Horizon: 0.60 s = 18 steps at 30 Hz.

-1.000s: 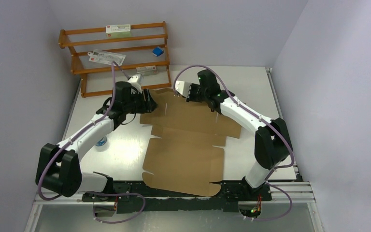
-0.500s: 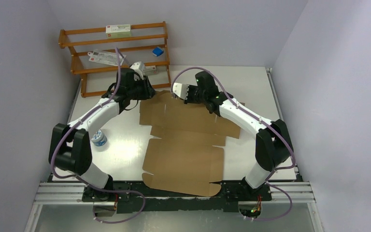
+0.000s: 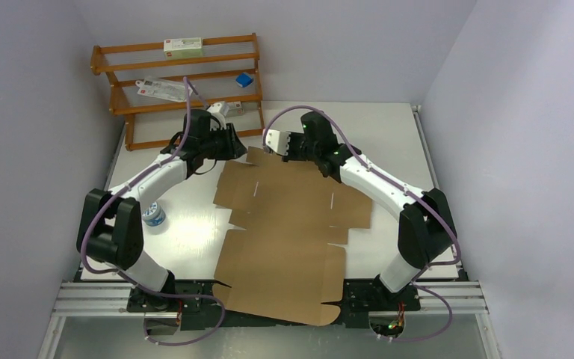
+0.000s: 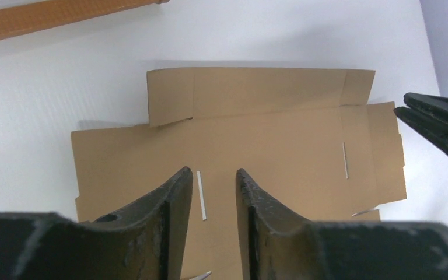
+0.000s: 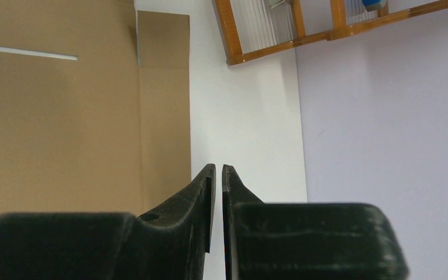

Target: Fold the paper box

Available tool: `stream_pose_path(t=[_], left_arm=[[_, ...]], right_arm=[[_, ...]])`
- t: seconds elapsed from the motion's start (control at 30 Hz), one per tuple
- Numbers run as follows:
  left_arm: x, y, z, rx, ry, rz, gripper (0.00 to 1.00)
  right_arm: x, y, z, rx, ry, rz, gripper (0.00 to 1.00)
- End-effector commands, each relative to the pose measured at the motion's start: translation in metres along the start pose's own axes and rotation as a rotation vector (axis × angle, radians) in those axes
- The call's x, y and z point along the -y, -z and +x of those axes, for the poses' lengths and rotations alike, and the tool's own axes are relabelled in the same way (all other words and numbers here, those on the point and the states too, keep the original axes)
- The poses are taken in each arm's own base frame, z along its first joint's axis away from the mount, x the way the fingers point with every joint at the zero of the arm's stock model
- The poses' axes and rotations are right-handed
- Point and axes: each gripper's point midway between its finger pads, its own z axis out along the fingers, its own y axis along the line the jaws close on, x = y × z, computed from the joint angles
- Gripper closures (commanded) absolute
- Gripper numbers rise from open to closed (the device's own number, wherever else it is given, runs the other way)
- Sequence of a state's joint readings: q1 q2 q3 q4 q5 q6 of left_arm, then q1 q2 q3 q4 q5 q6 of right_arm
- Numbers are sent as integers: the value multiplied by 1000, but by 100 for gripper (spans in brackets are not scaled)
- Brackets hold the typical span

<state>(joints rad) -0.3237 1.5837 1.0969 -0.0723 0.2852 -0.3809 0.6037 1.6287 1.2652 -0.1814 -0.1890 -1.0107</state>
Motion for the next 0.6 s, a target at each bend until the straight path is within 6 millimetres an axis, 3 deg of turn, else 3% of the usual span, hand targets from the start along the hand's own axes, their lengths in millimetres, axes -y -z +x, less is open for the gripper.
stream_pose_path(t=[0.0, 0.07, 0.13, 0.2, 0.27, 0.47, 0.57], left_arm=[[7, 14, -9, 25, -45, 1, 57], [1, 19, -12, 16, -60, -43, 49], [-4, 25, -9, -7, -67, -76, 45], [-8, 29, 0, -39, -69, -96, 42], [-18, 33, 14, -65, -62, -130, 40], [-38, 41, 60, -154, 13, -134, 34], [-38, 46, 72, -187, 25, -119, 32]], right_arm=[[4, 8, -3, 12, -4, 29, 84], [4, 7, 7, -18, -35, 26, 78], [3, 4, 19, -46, -81, -3, 64], [2, -2, 32, -67, -144, -45, 49], [-2, -7, 49, -78, -218, -109, 41], [-2, -22, 85, -58, -373, -257, 28], [-7, -29, 96, -40, -442, -337, 24]])
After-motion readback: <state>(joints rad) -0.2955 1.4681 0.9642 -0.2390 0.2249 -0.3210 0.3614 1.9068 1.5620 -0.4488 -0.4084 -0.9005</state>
